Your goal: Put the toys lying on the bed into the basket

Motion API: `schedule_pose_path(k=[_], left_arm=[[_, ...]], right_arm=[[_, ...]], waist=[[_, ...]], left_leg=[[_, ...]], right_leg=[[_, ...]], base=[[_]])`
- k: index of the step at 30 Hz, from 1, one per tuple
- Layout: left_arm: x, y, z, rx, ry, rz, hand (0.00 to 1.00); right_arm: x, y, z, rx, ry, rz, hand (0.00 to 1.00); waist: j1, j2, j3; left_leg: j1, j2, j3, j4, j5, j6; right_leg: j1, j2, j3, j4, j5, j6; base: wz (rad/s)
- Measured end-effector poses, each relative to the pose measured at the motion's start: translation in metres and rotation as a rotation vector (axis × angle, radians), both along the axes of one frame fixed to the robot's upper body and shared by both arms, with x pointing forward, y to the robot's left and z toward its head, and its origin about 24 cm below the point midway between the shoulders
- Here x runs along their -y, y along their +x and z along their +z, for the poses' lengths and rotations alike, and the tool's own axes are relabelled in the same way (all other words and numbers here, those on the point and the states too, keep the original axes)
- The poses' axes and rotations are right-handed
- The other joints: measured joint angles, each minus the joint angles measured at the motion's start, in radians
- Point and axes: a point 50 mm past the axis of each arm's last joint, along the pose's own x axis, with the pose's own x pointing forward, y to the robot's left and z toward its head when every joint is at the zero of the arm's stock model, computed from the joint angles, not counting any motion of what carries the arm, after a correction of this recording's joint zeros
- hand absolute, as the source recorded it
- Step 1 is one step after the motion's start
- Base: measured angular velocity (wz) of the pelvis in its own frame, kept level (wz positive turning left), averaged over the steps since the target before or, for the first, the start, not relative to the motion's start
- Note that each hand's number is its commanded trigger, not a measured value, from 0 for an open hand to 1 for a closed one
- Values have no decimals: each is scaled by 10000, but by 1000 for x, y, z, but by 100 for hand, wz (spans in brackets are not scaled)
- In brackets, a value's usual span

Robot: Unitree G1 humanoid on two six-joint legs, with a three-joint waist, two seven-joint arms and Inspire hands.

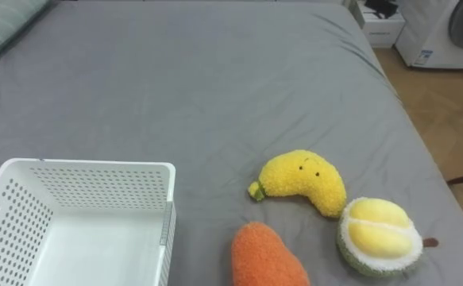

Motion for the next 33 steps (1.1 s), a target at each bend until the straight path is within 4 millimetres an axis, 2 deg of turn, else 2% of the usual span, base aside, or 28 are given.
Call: schedule_pose_path(k=[9,14,19,22,27,33], left_arm=[[0,-8,-1,-534,-42,14,0],[-4,-14,0,-670,58,383,0],[-14,-19,3,-691,355,1080,0],[-24,-17,6,-638,604,1023,0],[-31,-12,9,-550,910,584,0],[-31,-12,10,-556,970,524,0]], right_arm=[[2,-12,0,-275,-2,-1274,0],[8,-35,2,-892,-481,-3544,0],[19,-39,6,-1131,-968,-5563,0],[30,-31,8,-1014,-1330,-5863,0],[47,-7,13,-375,-1934,-5786,0],[78,45,31,913,-3460,-4611,0]], waist=[[-70,2,-2],[-153,-44,-26],[-359,-190,-102],[-388,-325,-68],[-366,-477,-67],[-279,-446,-51]], left_leg=[[75,0,-1,5,0,0],[73,-5,-32,14,0,0],[116,-4,-16,19,0,1],[208,-3,32,-10,-1,2],[219,-8,68,32,-1,6],[204,16,246,-85,3,1]], right_leg=[[95,-8,-12,4,-1,0],[126,-7,-29,-2,-2,1],[150,-13,-15,37,-8,2],[185,-19,1,64,-11,2],[154,-30,15,83,4,8],[35,47,278,64,17,13]], base=[[0],[0],[-1],[-5],[-1],[-9]])
